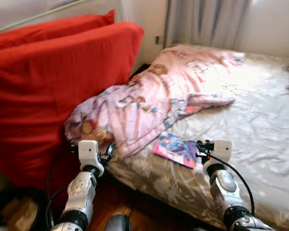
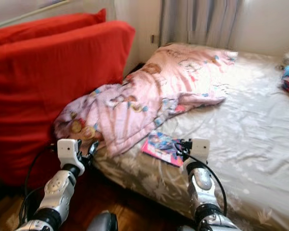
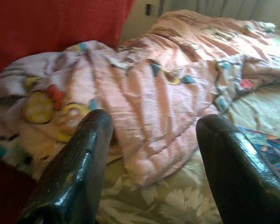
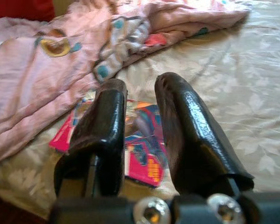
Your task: Clean up the room
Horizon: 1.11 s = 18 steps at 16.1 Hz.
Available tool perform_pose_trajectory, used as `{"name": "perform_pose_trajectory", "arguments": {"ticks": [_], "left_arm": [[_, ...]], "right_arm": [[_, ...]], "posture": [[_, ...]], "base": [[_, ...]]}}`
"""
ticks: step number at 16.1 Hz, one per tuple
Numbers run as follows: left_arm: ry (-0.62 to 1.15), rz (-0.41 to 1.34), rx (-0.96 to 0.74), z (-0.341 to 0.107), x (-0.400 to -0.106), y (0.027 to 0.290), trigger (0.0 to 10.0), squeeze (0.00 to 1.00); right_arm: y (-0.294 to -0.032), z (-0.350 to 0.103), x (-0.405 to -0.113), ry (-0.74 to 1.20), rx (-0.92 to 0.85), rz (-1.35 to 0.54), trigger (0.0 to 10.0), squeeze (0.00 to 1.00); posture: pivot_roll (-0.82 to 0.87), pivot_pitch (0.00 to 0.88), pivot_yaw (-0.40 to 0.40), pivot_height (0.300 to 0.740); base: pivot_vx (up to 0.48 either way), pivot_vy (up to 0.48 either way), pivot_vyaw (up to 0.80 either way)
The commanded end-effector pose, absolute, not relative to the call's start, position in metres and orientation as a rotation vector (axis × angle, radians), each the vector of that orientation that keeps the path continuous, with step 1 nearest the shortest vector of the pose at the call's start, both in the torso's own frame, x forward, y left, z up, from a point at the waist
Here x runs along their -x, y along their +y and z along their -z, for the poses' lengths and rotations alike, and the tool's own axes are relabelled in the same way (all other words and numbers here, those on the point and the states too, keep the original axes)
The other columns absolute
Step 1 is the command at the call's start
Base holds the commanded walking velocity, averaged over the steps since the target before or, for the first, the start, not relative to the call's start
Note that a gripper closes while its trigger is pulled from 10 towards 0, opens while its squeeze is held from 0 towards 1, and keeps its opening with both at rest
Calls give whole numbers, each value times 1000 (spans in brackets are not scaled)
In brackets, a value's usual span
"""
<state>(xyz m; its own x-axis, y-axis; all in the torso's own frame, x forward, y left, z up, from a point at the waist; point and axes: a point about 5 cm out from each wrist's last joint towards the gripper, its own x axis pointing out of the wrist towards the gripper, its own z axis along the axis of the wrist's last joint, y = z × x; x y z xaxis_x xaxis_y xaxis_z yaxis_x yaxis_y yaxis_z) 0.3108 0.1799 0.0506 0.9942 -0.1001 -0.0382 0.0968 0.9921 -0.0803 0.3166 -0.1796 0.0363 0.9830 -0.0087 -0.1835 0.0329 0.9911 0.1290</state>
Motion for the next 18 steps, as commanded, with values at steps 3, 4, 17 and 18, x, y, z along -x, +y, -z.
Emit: {"name": "perform_pose_trajectory", "arguments": {"ticks": [3,4,17,18], "left_arm": [[42,111,77,-51,-308,179,10000,0],[43,109,77,-50,-307,180,10000,0],[136,288,-2,-28,-263,184,10000,0],[160,357,-65,-25,-257,185,10000,0]], "right_arm": [[-184,-37,-317,191,-129,26,10000,0],[-184,-37,-318,191,-126,21,10000,0],[-174,-32,-312,201,-97,-54,10000,0],[-173,-31,-311,202,-95,-57,10000,0]], "posture": [[-19,0,37,627],[-17,0,34,627],[29,81,-23,627],[29,84,-23,627]], "base": [[281,0,0],[285,0,0],[133,0,0],[0,0,0]]}}
